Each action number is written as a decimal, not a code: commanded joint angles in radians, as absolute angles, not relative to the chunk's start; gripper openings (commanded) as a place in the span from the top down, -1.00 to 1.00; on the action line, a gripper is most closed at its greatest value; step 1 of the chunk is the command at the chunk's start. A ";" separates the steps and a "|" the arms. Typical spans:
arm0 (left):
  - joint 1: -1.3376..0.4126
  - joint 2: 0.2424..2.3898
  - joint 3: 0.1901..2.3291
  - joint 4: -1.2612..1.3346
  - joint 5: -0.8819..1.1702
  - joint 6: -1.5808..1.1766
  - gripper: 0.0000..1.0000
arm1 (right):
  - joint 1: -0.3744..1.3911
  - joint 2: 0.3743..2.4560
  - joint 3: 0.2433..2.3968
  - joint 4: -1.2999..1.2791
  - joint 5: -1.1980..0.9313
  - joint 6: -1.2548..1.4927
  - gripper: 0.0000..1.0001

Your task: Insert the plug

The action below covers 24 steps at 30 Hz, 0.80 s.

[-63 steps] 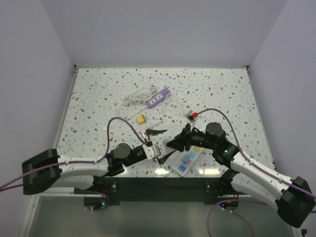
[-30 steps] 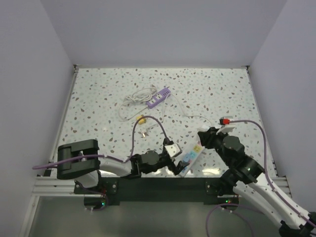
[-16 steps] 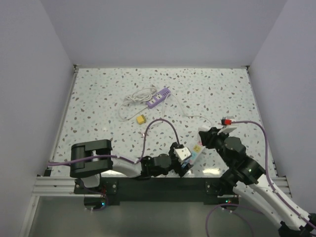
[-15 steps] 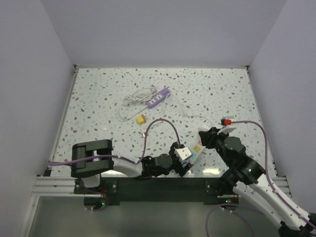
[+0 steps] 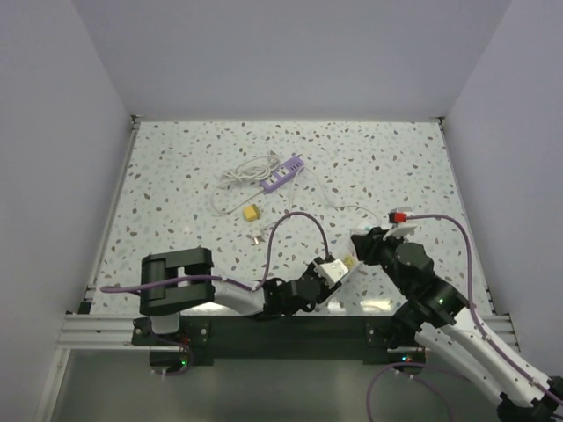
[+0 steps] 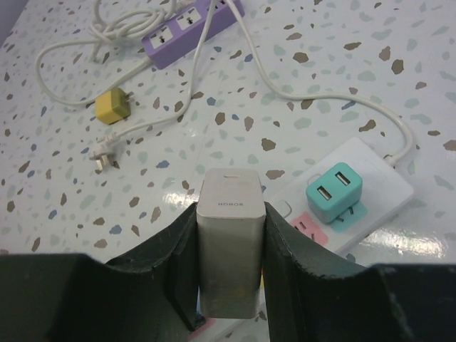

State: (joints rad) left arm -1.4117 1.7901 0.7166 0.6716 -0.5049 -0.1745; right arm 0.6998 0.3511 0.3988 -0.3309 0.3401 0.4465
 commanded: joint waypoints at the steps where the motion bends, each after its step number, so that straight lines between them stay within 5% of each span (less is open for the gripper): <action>1: -1.407 1.816 0.756 0.643 -0.580 -0.181 0.07 | 0.699 0.367 0.387 -0.215 0.311 0.423 1.00; 24: -1.183 1.675 0.577 0.626 -0.307 0.051 1.00 | 0.699 0.572 0.252 0.164 0.224 0.299 1.00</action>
State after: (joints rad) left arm -1.1973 1.7046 0.6212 0.6636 -0.3794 -0.0509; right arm 0.6994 0.5507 0.2535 -0.0132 0.2489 0.3401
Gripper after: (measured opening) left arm 0.390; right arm 0.374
